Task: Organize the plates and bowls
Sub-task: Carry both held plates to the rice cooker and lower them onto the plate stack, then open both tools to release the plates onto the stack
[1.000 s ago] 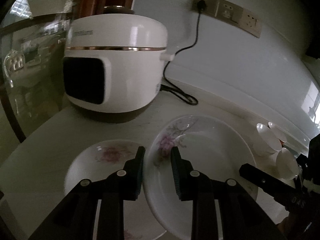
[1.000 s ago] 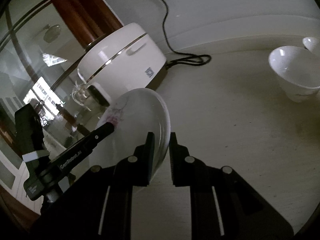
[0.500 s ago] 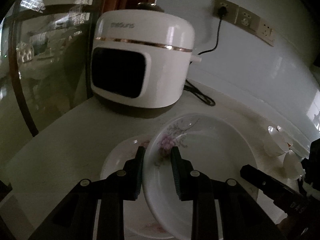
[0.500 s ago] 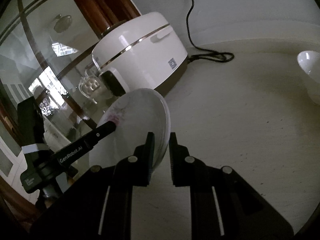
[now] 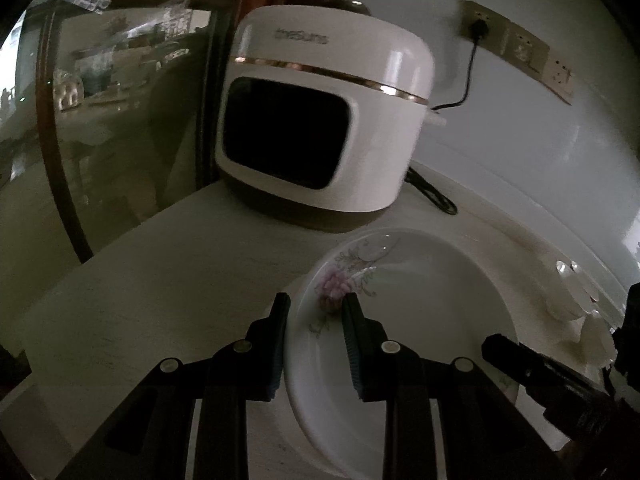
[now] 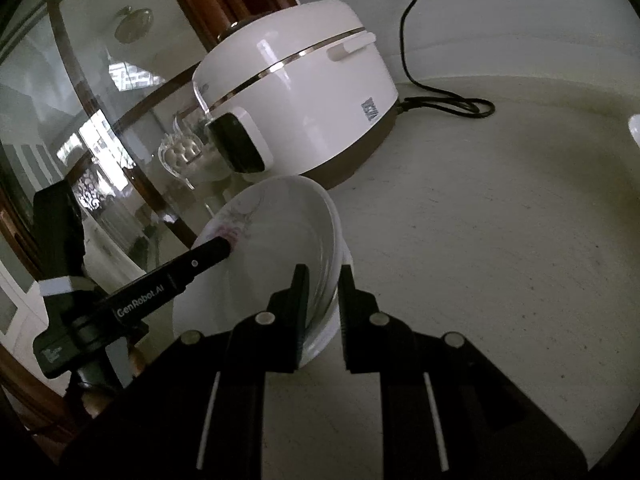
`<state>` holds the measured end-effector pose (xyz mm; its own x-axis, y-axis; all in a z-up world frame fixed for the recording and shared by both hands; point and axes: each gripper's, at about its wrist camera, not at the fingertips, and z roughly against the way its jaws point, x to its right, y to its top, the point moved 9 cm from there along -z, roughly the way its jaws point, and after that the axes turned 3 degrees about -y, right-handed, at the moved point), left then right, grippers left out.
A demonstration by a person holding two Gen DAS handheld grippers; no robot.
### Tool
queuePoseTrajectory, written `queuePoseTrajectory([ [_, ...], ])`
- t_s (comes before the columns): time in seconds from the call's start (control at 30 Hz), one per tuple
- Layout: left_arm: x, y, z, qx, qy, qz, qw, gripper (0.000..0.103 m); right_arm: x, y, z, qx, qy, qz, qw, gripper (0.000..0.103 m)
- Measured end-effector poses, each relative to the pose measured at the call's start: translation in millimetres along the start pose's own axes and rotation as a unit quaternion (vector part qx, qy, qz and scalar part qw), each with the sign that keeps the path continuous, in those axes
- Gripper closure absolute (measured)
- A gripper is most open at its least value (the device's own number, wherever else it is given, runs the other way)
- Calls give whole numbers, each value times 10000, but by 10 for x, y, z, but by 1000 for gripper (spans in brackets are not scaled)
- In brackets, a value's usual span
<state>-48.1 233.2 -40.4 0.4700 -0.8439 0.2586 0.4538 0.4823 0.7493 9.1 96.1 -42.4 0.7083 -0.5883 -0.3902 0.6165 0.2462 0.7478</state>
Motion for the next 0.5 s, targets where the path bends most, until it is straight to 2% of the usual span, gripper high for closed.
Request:
queuePoseTrajectory([
  [0.2, -75, 13, -116, -49, 109, 28, 9999, 74, -96, -57, -92, -73, -225, 398, 9989, 85],
  [0.37, -74, -8, -87, -65, 143, -29, 9999, 72, -156, -96, -127, -95, -619, 836, 9945, 84],
  [0.5, -95, -23, -55, -92, 119, -34, 9999, 72, -148, -98, -130, -107, -599, 859, 9944, 83],
])
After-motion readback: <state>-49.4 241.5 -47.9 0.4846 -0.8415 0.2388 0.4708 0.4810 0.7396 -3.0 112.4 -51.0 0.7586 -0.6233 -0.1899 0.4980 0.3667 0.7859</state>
